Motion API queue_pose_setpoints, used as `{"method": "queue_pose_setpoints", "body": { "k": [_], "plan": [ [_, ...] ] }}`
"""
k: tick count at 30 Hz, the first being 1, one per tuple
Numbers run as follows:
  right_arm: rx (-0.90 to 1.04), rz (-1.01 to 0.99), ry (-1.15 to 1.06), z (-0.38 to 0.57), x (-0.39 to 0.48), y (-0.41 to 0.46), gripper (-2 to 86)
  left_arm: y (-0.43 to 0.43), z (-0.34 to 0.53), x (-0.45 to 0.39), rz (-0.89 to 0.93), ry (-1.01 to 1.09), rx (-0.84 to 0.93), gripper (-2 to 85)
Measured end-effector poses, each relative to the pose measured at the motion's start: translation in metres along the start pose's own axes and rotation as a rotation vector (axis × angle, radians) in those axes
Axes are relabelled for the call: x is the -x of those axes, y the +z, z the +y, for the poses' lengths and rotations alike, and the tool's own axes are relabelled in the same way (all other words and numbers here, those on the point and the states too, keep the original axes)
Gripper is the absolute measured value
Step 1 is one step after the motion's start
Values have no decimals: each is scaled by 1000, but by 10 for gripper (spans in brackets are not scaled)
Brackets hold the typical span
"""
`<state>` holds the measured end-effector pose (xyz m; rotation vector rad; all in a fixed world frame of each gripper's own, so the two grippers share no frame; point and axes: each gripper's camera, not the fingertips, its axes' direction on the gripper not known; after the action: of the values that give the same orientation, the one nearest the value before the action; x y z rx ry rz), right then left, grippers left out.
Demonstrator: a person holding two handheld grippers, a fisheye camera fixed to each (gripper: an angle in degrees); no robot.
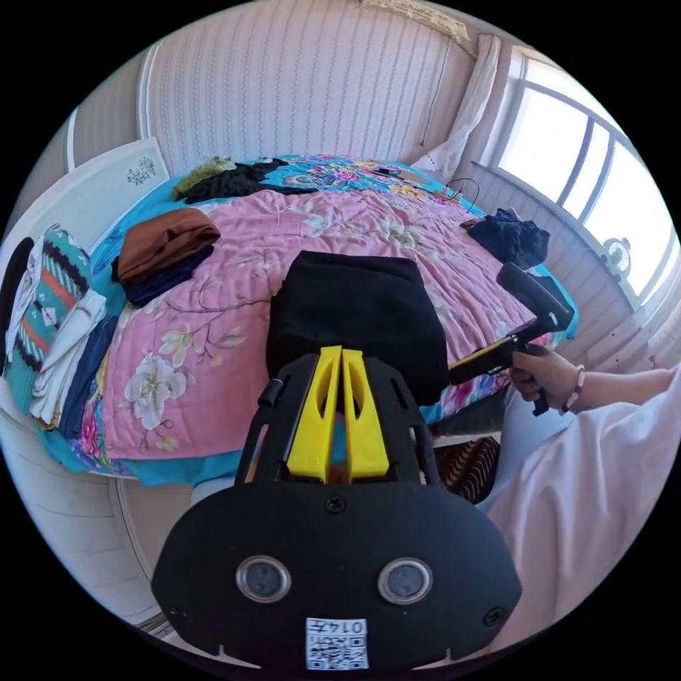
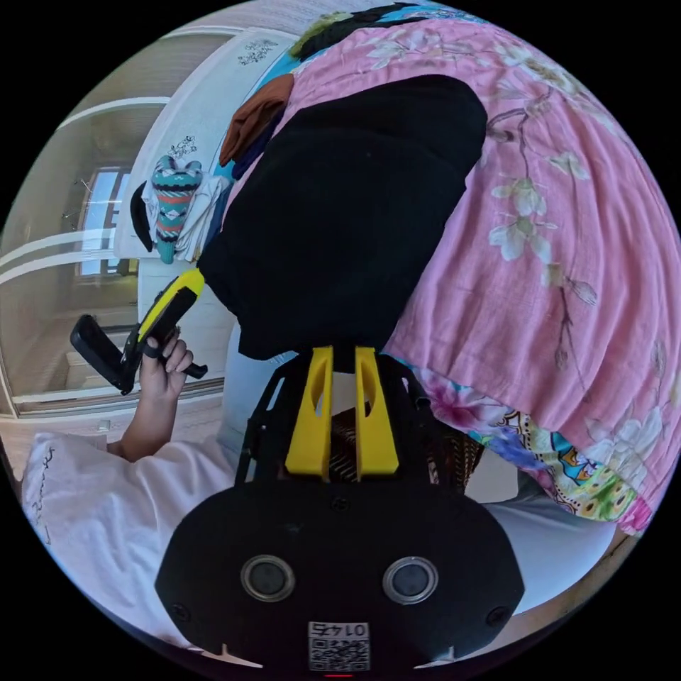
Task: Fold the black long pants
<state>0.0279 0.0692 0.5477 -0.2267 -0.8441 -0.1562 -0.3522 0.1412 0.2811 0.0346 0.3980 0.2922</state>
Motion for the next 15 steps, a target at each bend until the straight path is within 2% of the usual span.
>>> {"method": "queue_pose_setpoints", "body": {
  "k": [5, 12, 15],
  "plan": [
    [78, 160, -38, 10, -7, 24, 1, 35, 1, 26, -47, -37, 193, -9],
    [-92, -5, -7, 13, -38, -11, 7, 16, 21, 68, -116, -136, 256, -9],
    [-218, -55, -10, 2, -49, -40, 29, -8, 25, 91, -136, -197, 186, -6]
  ]
}}
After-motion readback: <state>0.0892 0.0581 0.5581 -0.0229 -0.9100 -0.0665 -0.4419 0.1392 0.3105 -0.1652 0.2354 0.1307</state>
